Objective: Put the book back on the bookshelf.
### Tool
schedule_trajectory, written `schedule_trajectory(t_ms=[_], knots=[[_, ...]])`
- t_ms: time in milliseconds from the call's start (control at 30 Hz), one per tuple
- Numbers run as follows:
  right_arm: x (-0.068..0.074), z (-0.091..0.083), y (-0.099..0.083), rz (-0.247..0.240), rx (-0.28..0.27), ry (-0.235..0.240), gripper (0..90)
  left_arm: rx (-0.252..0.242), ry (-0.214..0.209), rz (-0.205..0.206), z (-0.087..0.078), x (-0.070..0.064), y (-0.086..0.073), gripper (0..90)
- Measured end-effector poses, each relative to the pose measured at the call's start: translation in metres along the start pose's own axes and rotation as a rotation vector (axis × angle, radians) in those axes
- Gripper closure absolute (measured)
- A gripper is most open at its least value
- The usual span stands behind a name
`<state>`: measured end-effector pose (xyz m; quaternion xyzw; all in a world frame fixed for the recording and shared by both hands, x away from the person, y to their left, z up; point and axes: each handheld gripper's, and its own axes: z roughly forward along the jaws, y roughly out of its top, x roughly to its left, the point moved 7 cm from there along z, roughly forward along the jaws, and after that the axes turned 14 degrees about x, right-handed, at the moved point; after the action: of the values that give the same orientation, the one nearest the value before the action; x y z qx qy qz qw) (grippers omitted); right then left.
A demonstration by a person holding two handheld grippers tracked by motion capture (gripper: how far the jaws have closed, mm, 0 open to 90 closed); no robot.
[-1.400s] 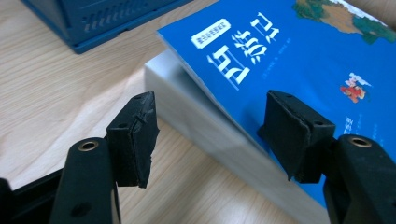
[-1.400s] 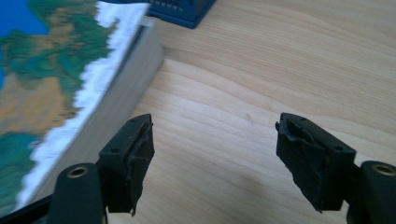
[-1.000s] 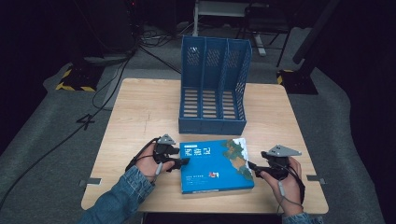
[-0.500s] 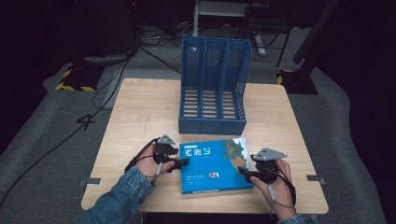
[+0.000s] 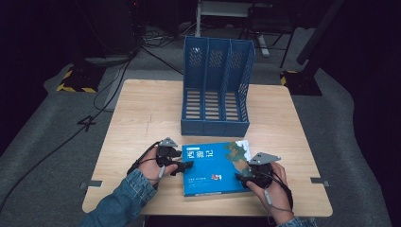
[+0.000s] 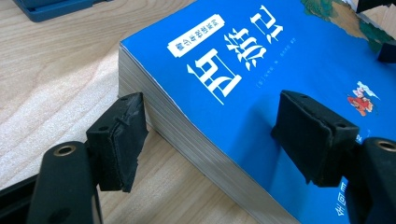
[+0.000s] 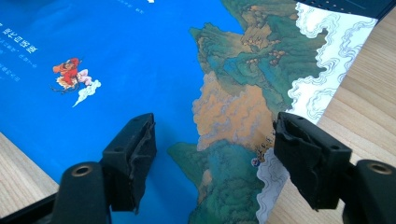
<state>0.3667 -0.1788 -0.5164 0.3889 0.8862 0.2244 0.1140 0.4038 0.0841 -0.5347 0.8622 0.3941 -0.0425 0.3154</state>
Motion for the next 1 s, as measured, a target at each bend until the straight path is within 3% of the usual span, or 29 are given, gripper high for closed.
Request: schedule_trajectory(t_ms=[167,467,633,733,800,933,1000], knots=[[0.000,0.001,0.000,0.003,-0.006,0.000,30.3,-0.006,0.035,0.042,-0.003,-0.002,0.001,27.8],[0.000,0.001,0.000,0.003,-0.009,0.000,29.7,-0.047,0.058,0.111,-0.013,-0.007,0.005,42.3],[0.000,0.002,0.000,0.005,-0.012,0.003,29.3,-0.044,0.015,0.130,-0.015,-0.015,0.004,46.5],[0.000,0.002,0.000,0.005,-0.016,0.002,29.0,-0.031,0.017,0.194,-0.013,-0.025,0.001,47.9],[0.001,0.002,0.001,0.003,-0.015,0.002,28.9,-0.033,0.012,0.210,-0.014,-0.028,0.001,50.7],[0.001,0.003,0.001,-0.004,-0.023,0.002,28.2,0.006,-0.058,0.180,-0.016,-0.033,-0.005,59.9],[0.002,0.003,0.002,-0.006,-0.027,0.000,28.0,0.082,-0.113,0.162,-0.015,-0.038,-0.015,63.1]])
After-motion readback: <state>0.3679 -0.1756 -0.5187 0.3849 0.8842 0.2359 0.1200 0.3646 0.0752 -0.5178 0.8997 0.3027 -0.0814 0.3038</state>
